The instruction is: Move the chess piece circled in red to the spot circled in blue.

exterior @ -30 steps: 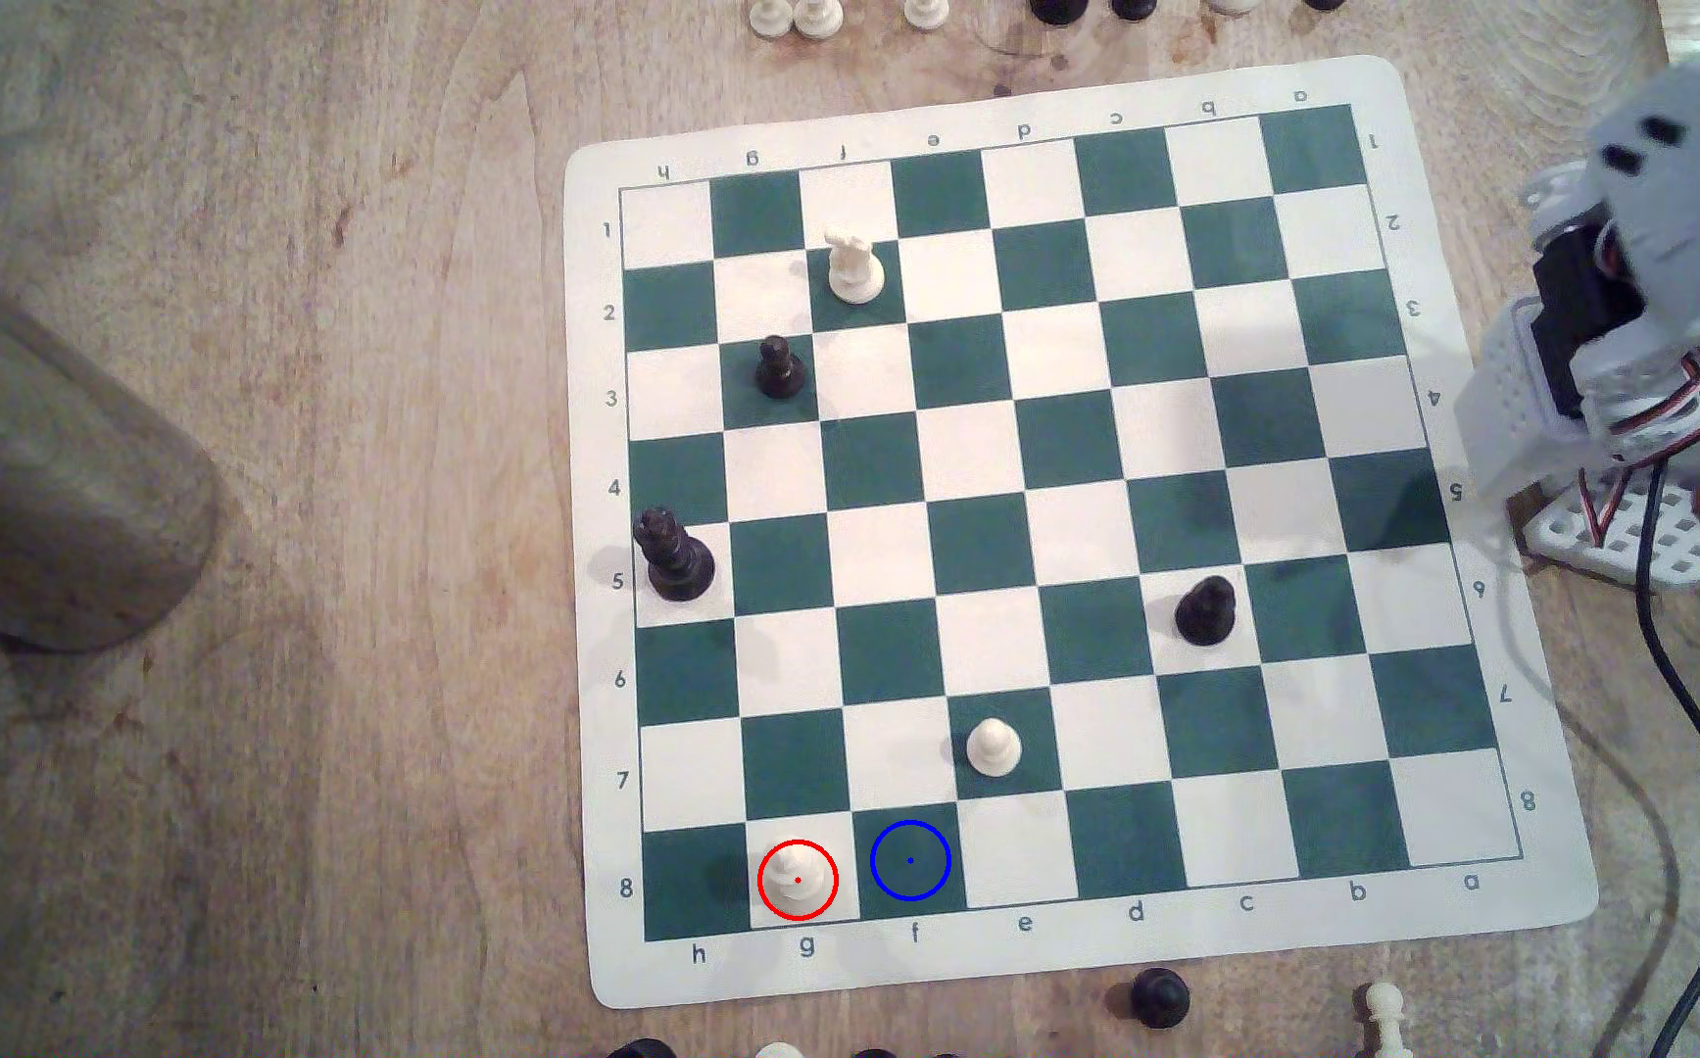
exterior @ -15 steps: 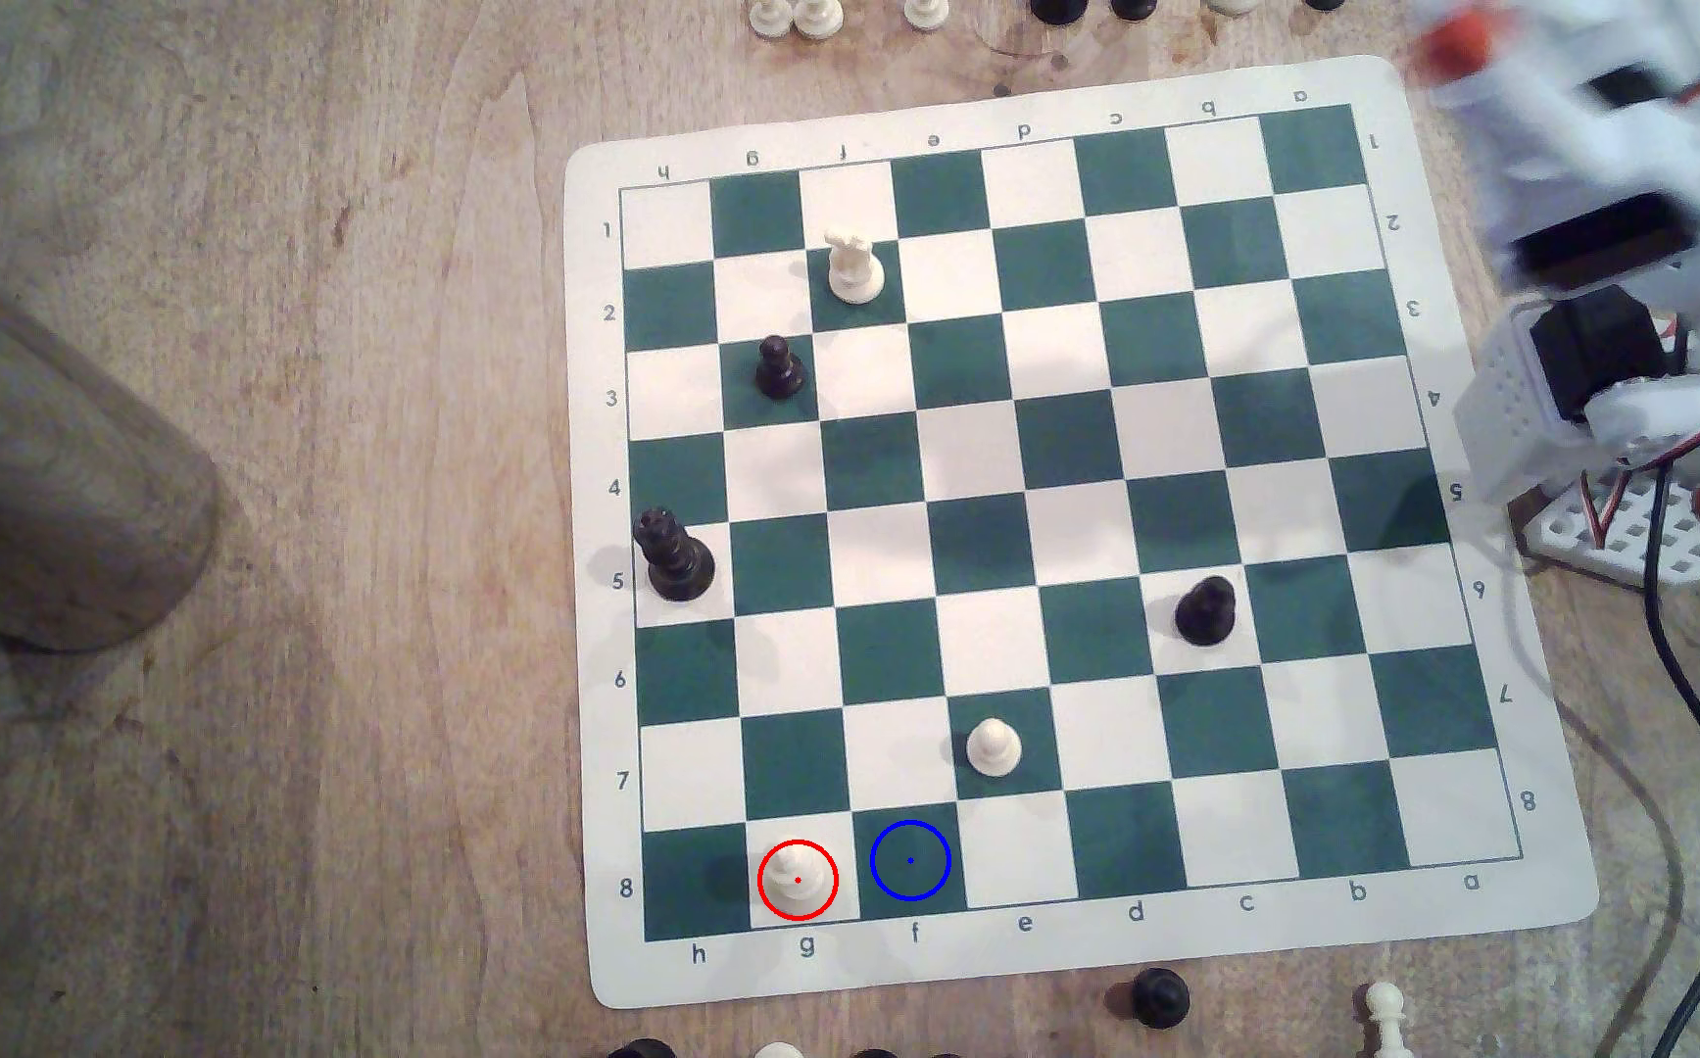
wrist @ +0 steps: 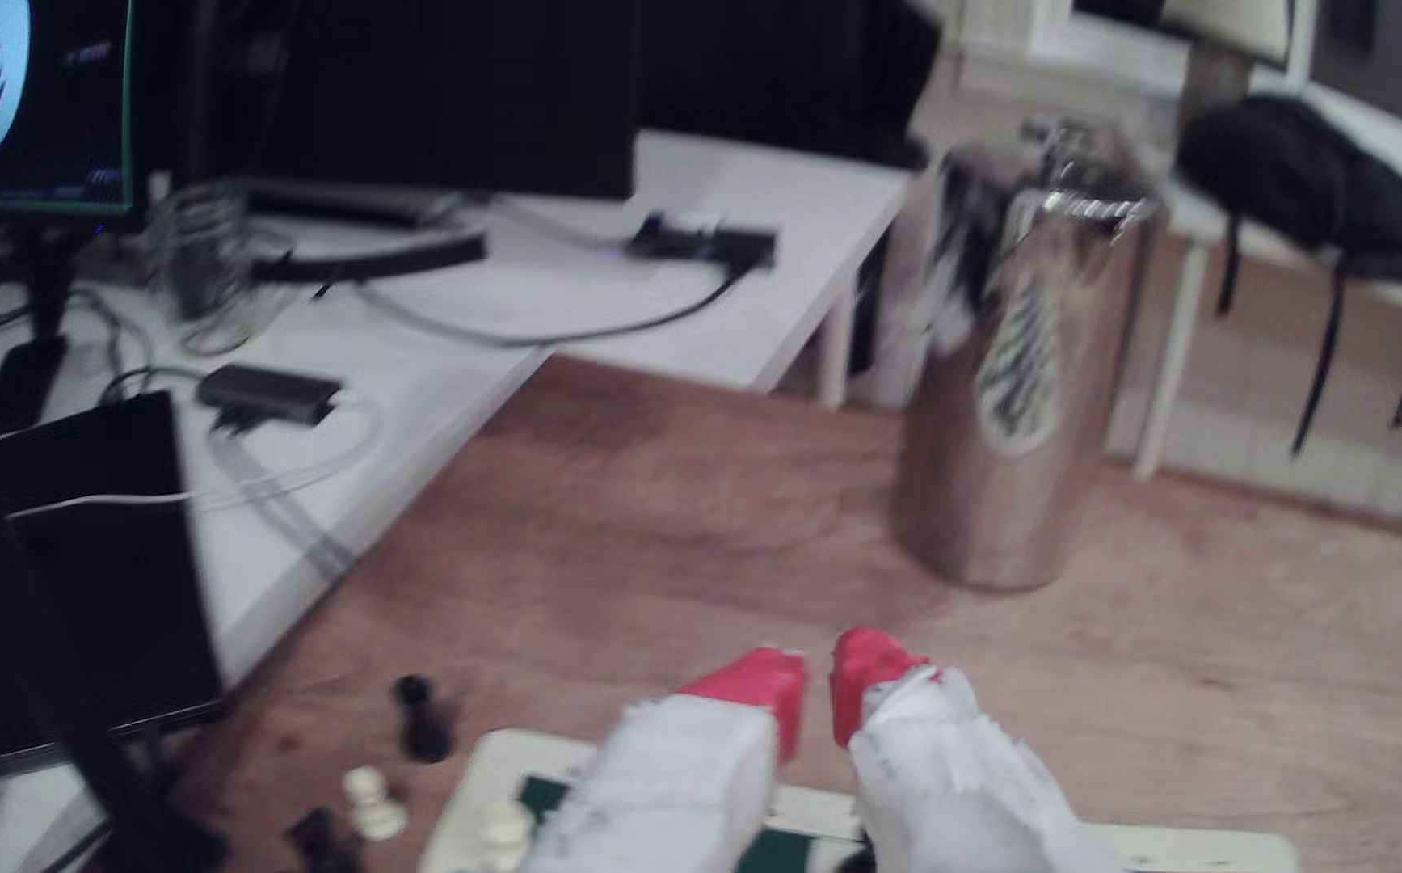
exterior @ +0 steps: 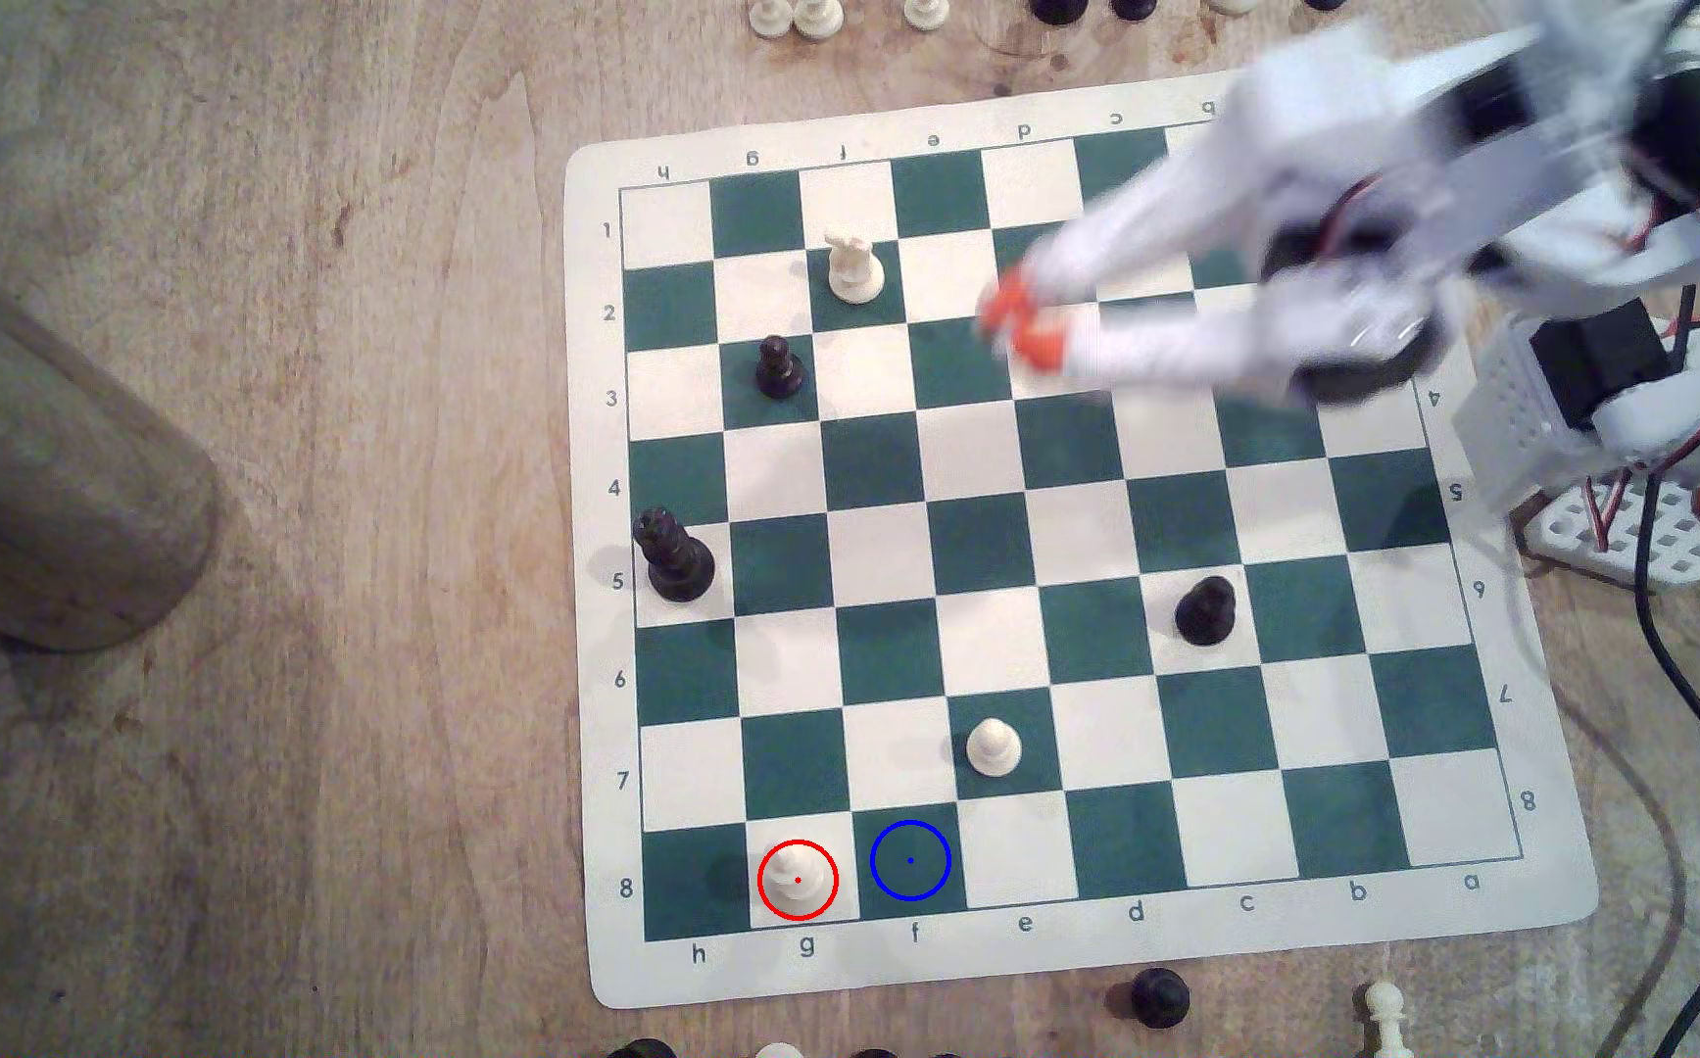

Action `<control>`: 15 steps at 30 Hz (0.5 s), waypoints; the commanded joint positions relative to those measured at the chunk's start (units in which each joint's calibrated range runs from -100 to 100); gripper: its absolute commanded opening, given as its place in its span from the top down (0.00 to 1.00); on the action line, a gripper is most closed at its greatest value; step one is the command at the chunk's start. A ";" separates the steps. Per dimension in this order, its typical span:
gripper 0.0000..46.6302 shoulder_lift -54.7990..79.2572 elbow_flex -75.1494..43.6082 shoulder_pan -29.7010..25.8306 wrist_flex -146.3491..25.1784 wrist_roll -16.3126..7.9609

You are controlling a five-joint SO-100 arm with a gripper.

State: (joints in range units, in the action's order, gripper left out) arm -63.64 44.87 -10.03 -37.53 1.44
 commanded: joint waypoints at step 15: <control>0.87 36.73 -33.45 -7.30 -10.22 -12.60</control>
State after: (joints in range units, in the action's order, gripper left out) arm -31.13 20.29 -17.99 -46.53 -9.26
